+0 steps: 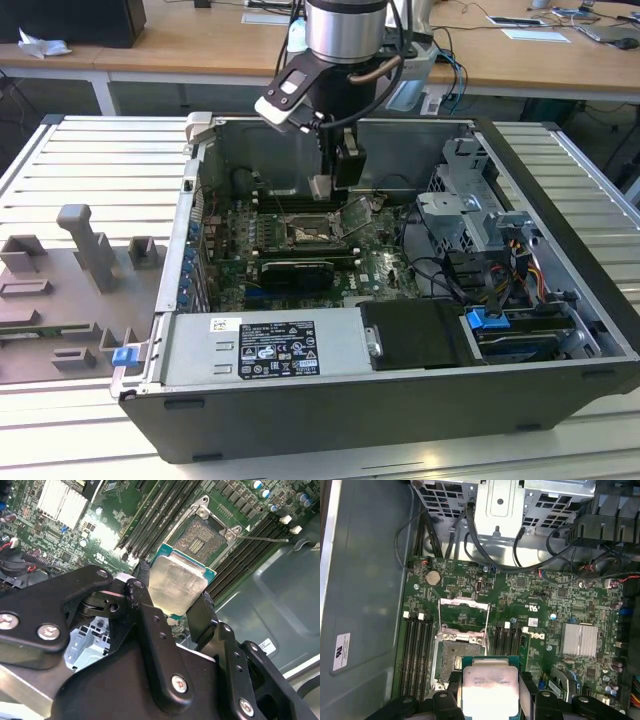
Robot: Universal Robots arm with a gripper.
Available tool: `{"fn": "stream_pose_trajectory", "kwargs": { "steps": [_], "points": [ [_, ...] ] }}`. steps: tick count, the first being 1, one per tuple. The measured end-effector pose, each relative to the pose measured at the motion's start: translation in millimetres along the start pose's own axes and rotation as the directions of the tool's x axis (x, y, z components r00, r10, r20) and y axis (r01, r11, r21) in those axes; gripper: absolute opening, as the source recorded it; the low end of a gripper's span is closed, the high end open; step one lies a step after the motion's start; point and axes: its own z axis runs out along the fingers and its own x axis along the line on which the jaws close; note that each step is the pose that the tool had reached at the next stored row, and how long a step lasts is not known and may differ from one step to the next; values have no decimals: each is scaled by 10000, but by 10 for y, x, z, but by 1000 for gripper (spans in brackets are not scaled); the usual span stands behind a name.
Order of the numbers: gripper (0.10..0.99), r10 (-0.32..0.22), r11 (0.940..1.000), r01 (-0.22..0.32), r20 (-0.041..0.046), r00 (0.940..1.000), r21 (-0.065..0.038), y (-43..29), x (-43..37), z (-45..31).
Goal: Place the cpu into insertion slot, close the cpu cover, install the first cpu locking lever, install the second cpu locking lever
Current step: 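Place the cpu into insertion slot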
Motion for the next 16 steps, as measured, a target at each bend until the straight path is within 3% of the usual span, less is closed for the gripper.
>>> {"fn": "stream_pose_trajectory", "kwargs": {
  "steps": [6,16],
  "points": [
    [541,93,10000,-93,1,10000,14,-3,3,26],
    [541,186,9996,-186,-10,9998,191,-4,24,99]
  ]
}}
